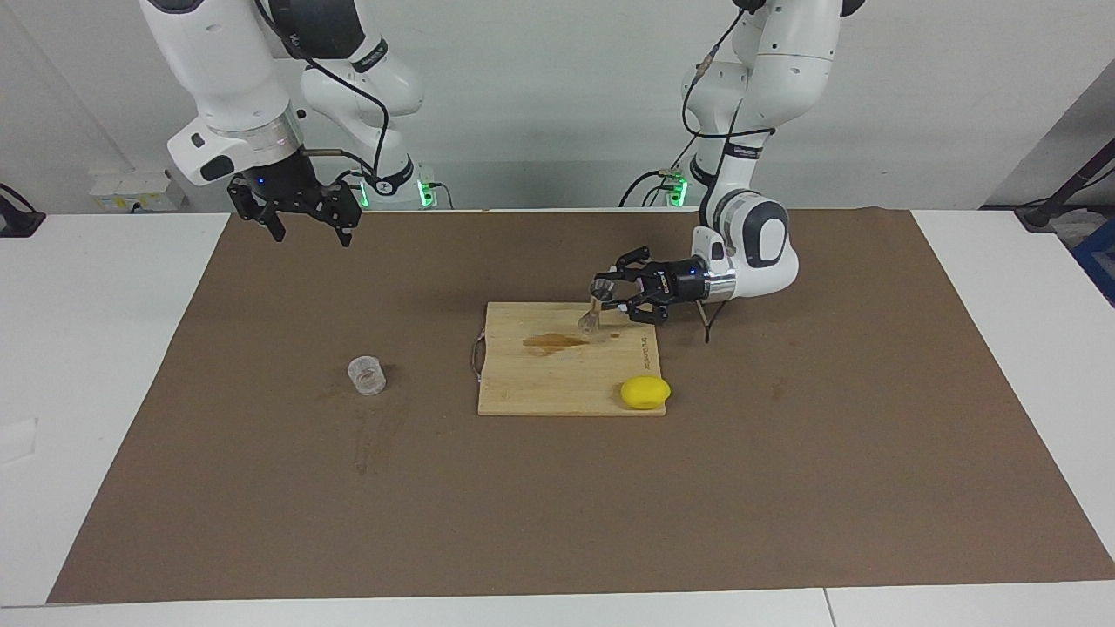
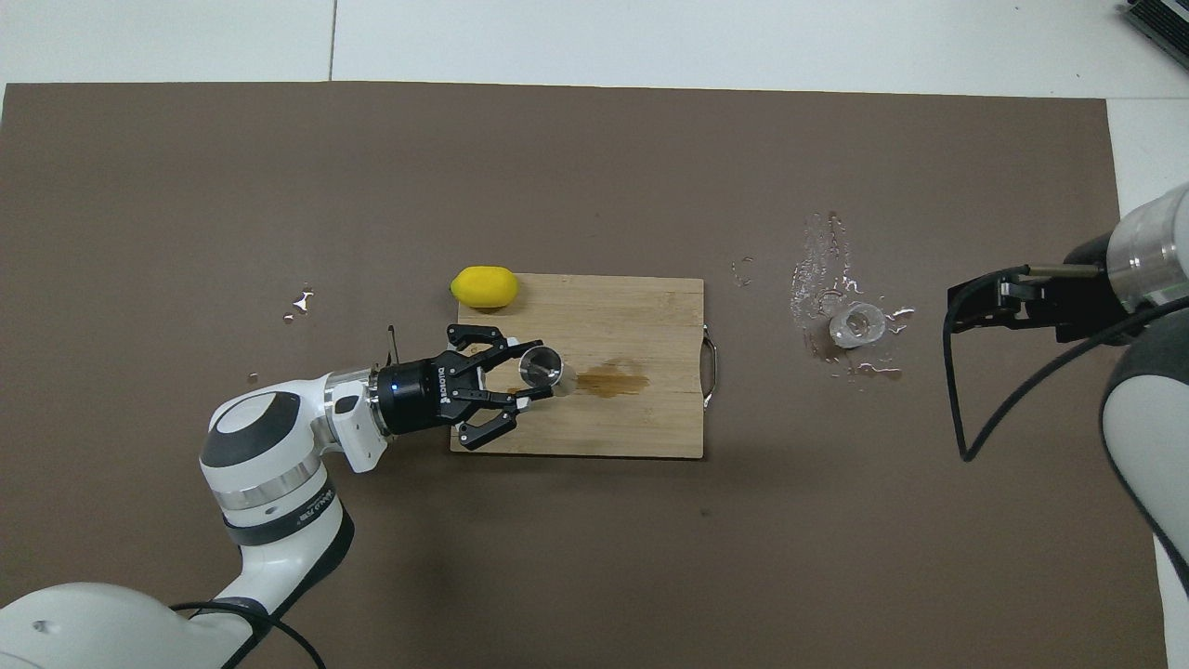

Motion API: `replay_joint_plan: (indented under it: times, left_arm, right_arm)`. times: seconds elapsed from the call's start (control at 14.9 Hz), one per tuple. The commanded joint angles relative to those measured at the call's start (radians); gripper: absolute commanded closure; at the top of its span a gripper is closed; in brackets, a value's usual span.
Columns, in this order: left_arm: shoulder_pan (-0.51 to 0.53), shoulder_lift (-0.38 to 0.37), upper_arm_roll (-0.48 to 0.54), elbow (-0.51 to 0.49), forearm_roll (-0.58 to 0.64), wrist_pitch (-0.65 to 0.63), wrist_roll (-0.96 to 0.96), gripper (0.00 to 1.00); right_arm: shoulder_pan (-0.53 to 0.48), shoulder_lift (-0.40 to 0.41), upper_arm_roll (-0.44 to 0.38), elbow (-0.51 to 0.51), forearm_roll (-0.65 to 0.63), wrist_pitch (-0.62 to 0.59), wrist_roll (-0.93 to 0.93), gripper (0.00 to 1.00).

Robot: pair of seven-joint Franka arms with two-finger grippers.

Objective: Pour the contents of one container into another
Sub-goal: 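Carry the dark cup with the left gripper onto the cutting board center, then release the dark cup with the left gripper while the right gripper reaches the glass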

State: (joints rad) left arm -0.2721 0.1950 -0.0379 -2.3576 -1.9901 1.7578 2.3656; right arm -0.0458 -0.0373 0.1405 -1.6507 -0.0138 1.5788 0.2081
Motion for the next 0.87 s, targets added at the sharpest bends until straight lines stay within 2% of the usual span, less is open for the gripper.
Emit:
replay_joint_plan:
  times: [0.0, 0.27, 0.47, 0.67, 0.8]
  left_arm:
    - [-0.096, -0.011, 0.016, 0.032, -0.105, 0.113, 0.010, 0.93]
    - [-0.228, 0.033, 0.015, 0.113, -0.257, 0.296, 0.111, 0.93]
    - [-0.231, 0.044, 0.013, 0.126, -0.260, 0.335, 0.150, 0.92]
    - [-0.237, 0.046, 0.013, 0.117, -0.262, 0.351, 0.202, 0.91]
    - [-0.242, 0.047, 0.013, 0.112, -0.262, 0.371, 0.204, 0.87]
  right_arm:
    - [-0.011, 0.002, 0.004, 0.005, 0.025, -0.014, -0.019, 0.00]
    - [0.000, 0.005, 0.005, 0.008, 0.040, 0.010, 0.008, 0.00]
    - [0.003, 0.005, 0.008, 0.008, 0.038, 0.021, 0.134, 0.00]
    - [0.000, 0.019, 0.007, 0.005, 0.035, 0.055, 0.183, 0.00]
    - [-0.008, 0.040, 0.005, 0.002, 0.028, 0.075, 0.220, 0.00]
